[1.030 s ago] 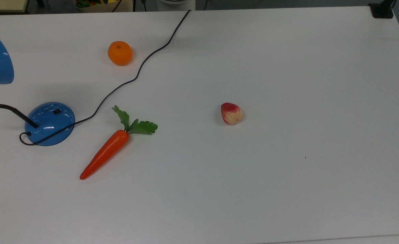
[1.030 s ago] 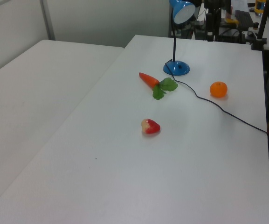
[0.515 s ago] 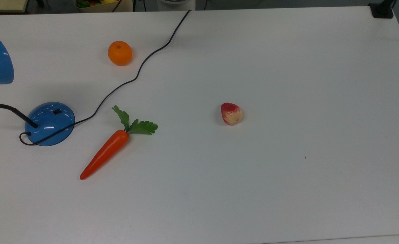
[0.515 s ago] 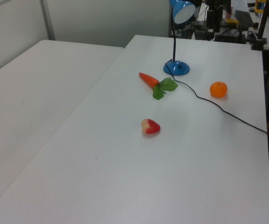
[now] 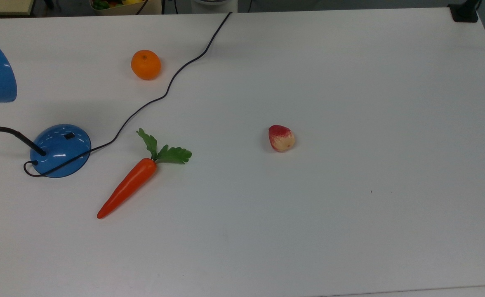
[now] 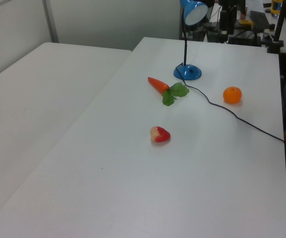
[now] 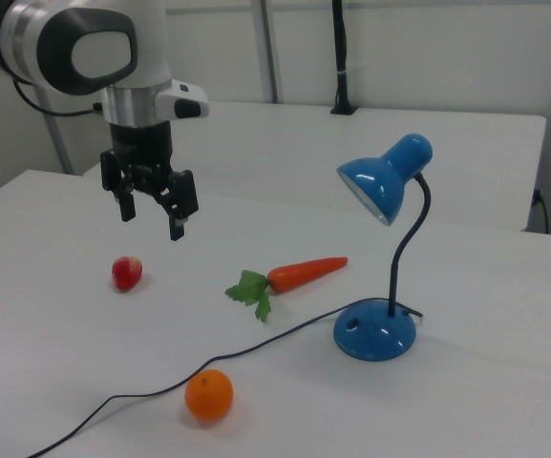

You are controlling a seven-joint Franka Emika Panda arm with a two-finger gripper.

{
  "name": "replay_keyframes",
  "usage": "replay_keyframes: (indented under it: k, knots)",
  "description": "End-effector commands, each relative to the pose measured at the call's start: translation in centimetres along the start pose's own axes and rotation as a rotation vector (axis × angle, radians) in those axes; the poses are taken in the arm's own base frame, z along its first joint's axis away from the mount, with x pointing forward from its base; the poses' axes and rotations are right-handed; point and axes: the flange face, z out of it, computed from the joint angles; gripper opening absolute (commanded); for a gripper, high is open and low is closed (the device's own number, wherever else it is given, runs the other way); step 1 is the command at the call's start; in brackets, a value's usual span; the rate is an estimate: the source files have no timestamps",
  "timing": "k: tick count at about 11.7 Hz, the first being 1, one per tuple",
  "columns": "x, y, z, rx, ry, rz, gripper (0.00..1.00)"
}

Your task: Turn off lamp

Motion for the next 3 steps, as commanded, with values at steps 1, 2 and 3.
replay_keyframes:
  k: [1, 2, 3]
  knots:
    - [-0.82, 0.08, -0.68, 0.001, -0.015, -0.022, 1.0]
    - [-0.83, 0.18, -0.69, -0.001, -0.015, -0.02, 1.0]
    - [-0.82, 0.16, -0.69, 0.001, -0.015, -0.022, 1.0]
